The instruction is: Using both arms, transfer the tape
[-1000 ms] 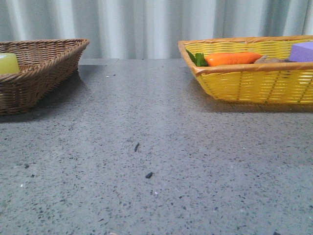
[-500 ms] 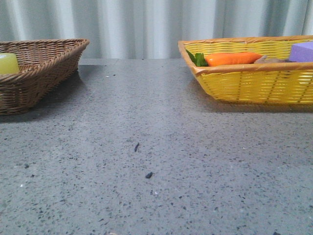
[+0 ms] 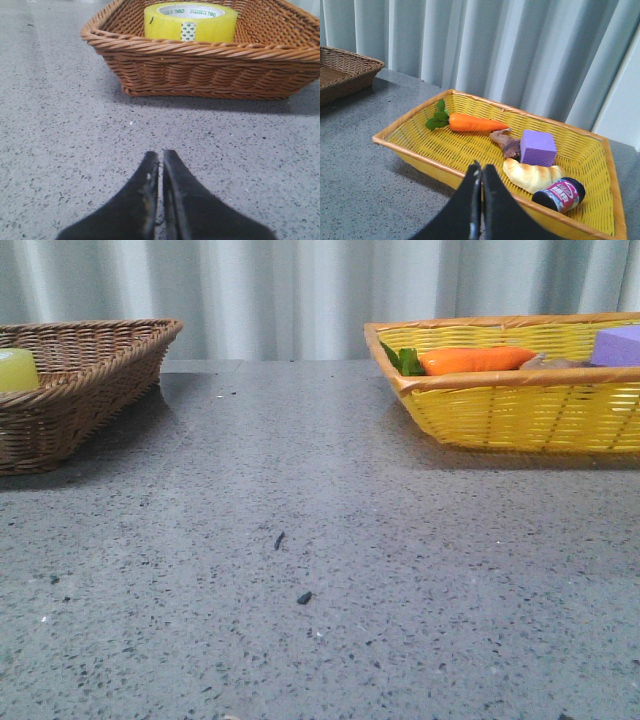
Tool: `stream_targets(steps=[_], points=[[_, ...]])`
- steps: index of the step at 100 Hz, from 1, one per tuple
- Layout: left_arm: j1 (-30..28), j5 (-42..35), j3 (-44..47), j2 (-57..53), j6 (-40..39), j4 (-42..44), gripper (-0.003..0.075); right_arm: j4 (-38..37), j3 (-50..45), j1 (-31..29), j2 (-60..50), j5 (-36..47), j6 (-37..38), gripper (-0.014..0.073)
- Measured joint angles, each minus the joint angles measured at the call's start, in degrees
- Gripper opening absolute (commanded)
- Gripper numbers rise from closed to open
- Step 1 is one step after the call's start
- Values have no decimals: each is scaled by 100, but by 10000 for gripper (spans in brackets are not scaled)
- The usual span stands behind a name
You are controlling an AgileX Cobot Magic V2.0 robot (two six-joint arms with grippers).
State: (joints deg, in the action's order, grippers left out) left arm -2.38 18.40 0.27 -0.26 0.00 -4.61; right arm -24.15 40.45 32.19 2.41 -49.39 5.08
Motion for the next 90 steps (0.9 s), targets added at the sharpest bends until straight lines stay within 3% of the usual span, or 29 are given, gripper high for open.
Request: stream_targets(steps=[25, 49, 78, 90], points=[[0, 0, 0, 0, 0, 0, -20, -202, -305, -156, 0, 88, 0, -51], [0, 0, 0, 0, 0, 0, -20, -223, -1584, -1304, 0, 1480, 49, -51], [0, 0, 0, 0, 0, 0, -20, 1431, -3897, -3001, 0, 4170, 225, -51], [0, 0, 0, 0, 0, 0, -20, 1573, -4109, -3303, -4, 4220, 231, -51]])
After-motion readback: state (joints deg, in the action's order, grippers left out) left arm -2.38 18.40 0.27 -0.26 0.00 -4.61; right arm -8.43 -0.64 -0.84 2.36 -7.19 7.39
